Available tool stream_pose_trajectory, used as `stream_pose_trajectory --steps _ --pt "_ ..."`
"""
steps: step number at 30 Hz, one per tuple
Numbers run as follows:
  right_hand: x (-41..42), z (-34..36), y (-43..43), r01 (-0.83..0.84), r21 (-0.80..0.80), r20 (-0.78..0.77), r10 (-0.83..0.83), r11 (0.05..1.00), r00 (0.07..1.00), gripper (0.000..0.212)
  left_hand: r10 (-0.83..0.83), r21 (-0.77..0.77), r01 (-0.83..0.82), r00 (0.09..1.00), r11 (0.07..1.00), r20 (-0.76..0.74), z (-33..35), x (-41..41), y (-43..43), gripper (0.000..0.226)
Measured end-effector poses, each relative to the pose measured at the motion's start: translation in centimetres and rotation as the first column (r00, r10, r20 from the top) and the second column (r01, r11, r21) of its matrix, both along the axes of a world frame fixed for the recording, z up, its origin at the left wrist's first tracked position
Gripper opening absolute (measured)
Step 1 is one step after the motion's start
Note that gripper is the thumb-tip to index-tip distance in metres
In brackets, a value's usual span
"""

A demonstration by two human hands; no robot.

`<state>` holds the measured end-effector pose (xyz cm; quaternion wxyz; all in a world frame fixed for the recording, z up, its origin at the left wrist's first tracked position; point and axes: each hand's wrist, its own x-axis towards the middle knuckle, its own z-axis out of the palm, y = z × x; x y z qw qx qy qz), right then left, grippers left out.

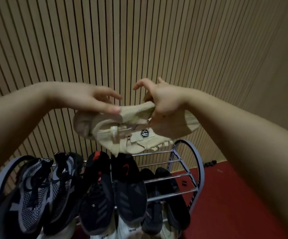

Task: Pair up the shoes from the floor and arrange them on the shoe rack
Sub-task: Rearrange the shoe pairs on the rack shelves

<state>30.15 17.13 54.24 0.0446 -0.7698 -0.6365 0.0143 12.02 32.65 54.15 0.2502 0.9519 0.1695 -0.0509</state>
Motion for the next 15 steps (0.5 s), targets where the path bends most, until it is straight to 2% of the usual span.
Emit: stream_pose_trajectory --steps 2,6,8,10,12,15 --pt "-0.2 0.1 0.6 -0.019 0.012 0.048 0.018 1.000 0.999 0.098 -0.039 0.056 0.044 0.996 0.997 -0.086 -0.5 1.0 -1.1 0.104" --pt "-0.2 0.1 0.8 -0.039 0.052 0.140 0.032 0.998 0.990 0.098 -0.074 0.099 0.078 0.996 0.992 -0.041 -2.2 1.0 -1.9 0.108" --pt "0.0 0.0 0.9 -0.038 0.058 0.175 0.027 0.998 0.984 0.100 -0.063 0.181 0.059 0.998 0.982 0.019 -3.2 1.0 -2.3 0.105" --pt "0.1 -0.1 0.9 -0.030 0.083 0.219 0.011 0.996 0.976 0.102 -0.012 0.248 -0.026 0.988 0.968 0.154 -4.0 1.1 -2.8 0.100" --pt "0.2 0.3 0.7 -0.004 0.192 0.299 -0.055 0.981 0.953 0.102 0.069 0.203 -0.132 0.954 0.970 0.293 -4.8 1.2 -3.0 0.100" --pt "0.9 0.4 -0.5 0.109 0.442 0.287 -0.256 0.891 0.923 0.108 0.236 -0.033 -0.248 0.865 0.968 0.442 -5.9 1.3 -2.6 0.111"
